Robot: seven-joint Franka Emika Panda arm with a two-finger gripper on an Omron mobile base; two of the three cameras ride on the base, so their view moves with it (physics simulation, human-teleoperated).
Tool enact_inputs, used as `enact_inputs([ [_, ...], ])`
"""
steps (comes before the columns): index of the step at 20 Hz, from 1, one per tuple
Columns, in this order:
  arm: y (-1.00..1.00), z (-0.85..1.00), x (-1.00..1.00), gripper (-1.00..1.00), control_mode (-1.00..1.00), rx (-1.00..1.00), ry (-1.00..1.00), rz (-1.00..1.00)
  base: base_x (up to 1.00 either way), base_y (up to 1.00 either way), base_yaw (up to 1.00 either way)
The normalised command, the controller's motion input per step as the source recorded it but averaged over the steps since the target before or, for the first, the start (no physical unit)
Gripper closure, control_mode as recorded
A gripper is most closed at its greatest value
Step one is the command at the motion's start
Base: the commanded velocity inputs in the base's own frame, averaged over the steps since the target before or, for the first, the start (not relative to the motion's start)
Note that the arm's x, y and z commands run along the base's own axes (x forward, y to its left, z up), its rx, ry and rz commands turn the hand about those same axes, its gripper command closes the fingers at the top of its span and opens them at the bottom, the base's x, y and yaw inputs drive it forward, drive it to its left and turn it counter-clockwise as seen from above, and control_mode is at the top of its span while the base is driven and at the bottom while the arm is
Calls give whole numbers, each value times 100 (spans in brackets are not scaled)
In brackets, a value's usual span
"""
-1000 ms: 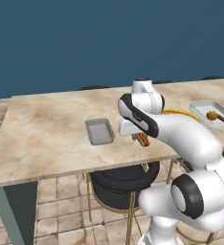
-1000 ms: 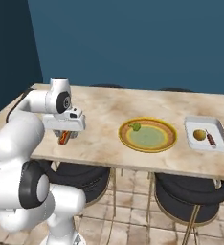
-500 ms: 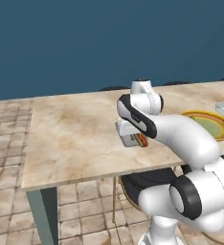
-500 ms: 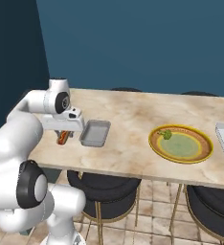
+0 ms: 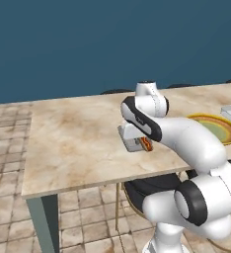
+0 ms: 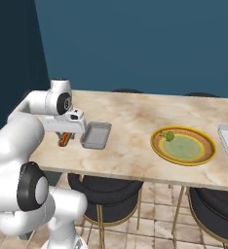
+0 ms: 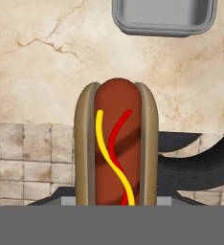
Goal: Place one cooked food and one vegetable from the large plate to each tupperware container.
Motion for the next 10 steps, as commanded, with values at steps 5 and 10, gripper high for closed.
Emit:
enact_inputs([
  [5, 0, 0, 0, 100, 100, 0, 0, 0, 67, 0, -8],
  [10, 0, 0, 41, 100, -100, 0, 0, -3, 19, 0, -3],
])
